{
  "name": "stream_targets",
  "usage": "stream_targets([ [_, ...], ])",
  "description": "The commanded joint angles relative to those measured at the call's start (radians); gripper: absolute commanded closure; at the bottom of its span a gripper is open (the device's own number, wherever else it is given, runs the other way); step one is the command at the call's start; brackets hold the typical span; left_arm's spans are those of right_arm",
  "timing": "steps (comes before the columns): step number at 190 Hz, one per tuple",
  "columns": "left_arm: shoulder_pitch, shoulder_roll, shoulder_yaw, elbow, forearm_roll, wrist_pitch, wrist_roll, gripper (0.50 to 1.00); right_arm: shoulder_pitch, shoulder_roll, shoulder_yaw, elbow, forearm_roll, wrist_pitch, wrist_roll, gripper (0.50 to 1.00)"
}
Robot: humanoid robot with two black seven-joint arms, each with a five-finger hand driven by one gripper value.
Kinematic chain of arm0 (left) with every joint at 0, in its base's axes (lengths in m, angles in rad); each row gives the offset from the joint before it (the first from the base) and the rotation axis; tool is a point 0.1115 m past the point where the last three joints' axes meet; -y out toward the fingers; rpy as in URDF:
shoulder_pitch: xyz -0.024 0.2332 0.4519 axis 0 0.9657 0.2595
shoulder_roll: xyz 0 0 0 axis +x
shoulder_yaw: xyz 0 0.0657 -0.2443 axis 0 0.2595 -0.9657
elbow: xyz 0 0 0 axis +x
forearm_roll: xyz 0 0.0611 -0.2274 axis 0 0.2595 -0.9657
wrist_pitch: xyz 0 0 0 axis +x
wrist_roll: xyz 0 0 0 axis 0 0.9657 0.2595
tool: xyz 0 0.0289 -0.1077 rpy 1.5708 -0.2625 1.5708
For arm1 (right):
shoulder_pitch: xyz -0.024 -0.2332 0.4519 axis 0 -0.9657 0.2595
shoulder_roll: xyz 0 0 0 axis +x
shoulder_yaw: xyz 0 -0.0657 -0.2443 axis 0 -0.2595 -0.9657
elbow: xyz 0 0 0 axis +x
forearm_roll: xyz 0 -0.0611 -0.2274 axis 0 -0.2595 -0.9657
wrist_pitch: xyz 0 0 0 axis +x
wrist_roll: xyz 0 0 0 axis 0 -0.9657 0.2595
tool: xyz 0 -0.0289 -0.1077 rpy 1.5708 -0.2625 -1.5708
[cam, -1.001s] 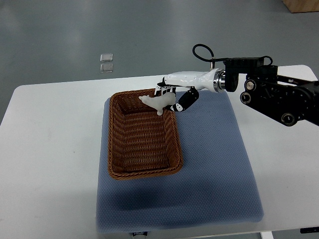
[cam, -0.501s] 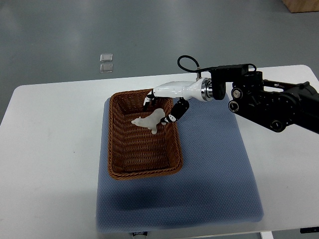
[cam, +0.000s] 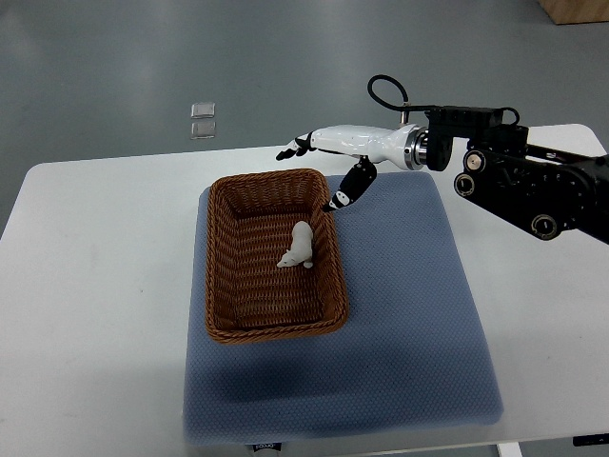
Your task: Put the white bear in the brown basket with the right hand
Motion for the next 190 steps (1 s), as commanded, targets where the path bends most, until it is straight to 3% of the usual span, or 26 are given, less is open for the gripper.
stream_targets([
  [1,0.0,0.0,0.0,0.0,-0.001,-0.001,0.0,0.5,-0.034,-0.019,0.06,-0.017,0.044,0.003,0.0,0.605],
  [57,0.0,0.0,0.001,0.0,-0.001,-0.001,-0.002,0.5,-0.121,-0.021,0.215,-0.175,0.397,-0.01,-0.002,0.607],
  [116,0.0,0.0,0.0,0.0,0.0,0.0,0.0,0.5,-0.164,-0.007,0.244,-0.436,0.989,-0.016,0.0,0.599],
  [190,0.0,0.0,0.0,0.0,0.0,0.0,0.0,0.5,-0.232,0.017,0.242,-0.498,1.291,-0.017,0.0,0.583],
])
